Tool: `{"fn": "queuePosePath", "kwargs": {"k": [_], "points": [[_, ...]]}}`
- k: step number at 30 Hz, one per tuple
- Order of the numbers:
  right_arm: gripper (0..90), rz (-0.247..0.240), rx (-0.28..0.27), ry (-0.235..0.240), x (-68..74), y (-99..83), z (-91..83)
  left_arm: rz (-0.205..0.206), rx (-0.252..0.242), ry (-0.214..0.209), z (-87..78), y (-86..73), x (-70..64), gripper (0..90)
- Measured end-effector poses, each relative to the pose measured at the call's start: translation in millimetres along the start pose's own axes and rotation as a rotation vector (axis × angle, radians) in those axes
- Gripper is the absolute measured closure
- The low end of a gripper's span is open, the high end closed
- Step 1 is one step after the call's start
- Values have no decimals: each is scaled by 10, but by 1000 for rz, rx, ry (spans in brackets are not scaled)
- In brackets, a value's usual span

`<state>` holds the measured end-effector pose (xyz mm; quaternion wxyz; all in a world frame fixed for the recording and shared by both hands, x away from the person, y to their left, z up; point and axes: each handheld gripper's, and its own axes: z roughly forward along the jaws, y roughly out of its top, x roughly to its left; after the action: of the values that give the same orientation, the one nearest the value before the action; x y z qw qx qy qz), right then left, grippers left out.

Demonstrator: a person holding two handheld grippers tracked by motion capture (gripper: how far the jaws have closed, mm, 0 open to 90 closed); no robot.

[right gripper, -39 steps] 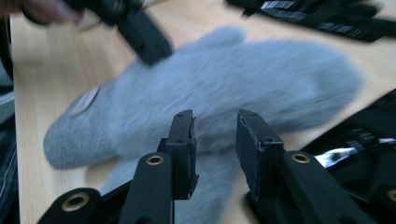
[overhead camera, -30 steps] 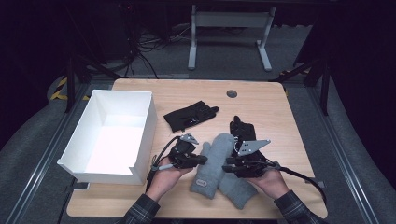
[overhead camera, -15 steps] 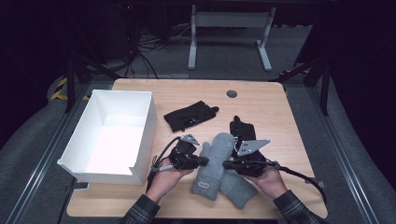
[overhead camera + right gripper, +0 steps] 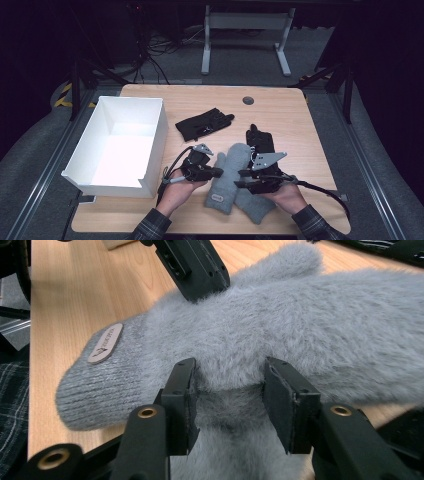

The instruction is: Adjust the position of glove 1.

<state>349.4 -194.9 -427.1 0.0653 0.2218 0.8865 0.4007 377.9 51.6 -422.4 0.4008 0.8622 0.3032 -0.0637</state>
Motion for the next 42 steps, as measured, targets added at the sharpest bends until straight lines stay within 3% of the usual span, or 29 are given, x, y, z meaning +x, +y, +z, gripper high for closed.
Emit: {"fn": "queuePosePath", "kwargs": {"k": [4, 7, 16, 20, 21, 26, 31, 37, 42], "points": [[836, -27, 32, -8, 26, -11, 80, 4, 18, 0, 39, -8, -1, 890], [887, -25, 43, -2, 22, -20, 115, 6, 23, 2, 56, -13, -6, 890], [900, -3, -22, 20, -3, 42, -60, 7, -17, -24, -95, 23, -56, 891], [900, 21, -97, 29, -50, 113, -230, 10, -57, -62, -208, 62, -115, 890], [900, 31, -129, 33, -79, 147, -308, 13, -65, -89, -237, 75, -151, 890], [900, 45, -168, 27, -129, 183, -449, 36, -61, -133, -202, 86, -282, 890], [899, 25, -138, 26, -128, 164, -452, 62, -36, -155, -94, 67, -424, 890], [899, 19, -104, 49, -130, 123, -426, 65, -5, -191, 33, 42, -491, 890], [898, 20, -78, 44, -90, 1, -467, 76, 16, -194, 106, 26, -529, 890]]}}
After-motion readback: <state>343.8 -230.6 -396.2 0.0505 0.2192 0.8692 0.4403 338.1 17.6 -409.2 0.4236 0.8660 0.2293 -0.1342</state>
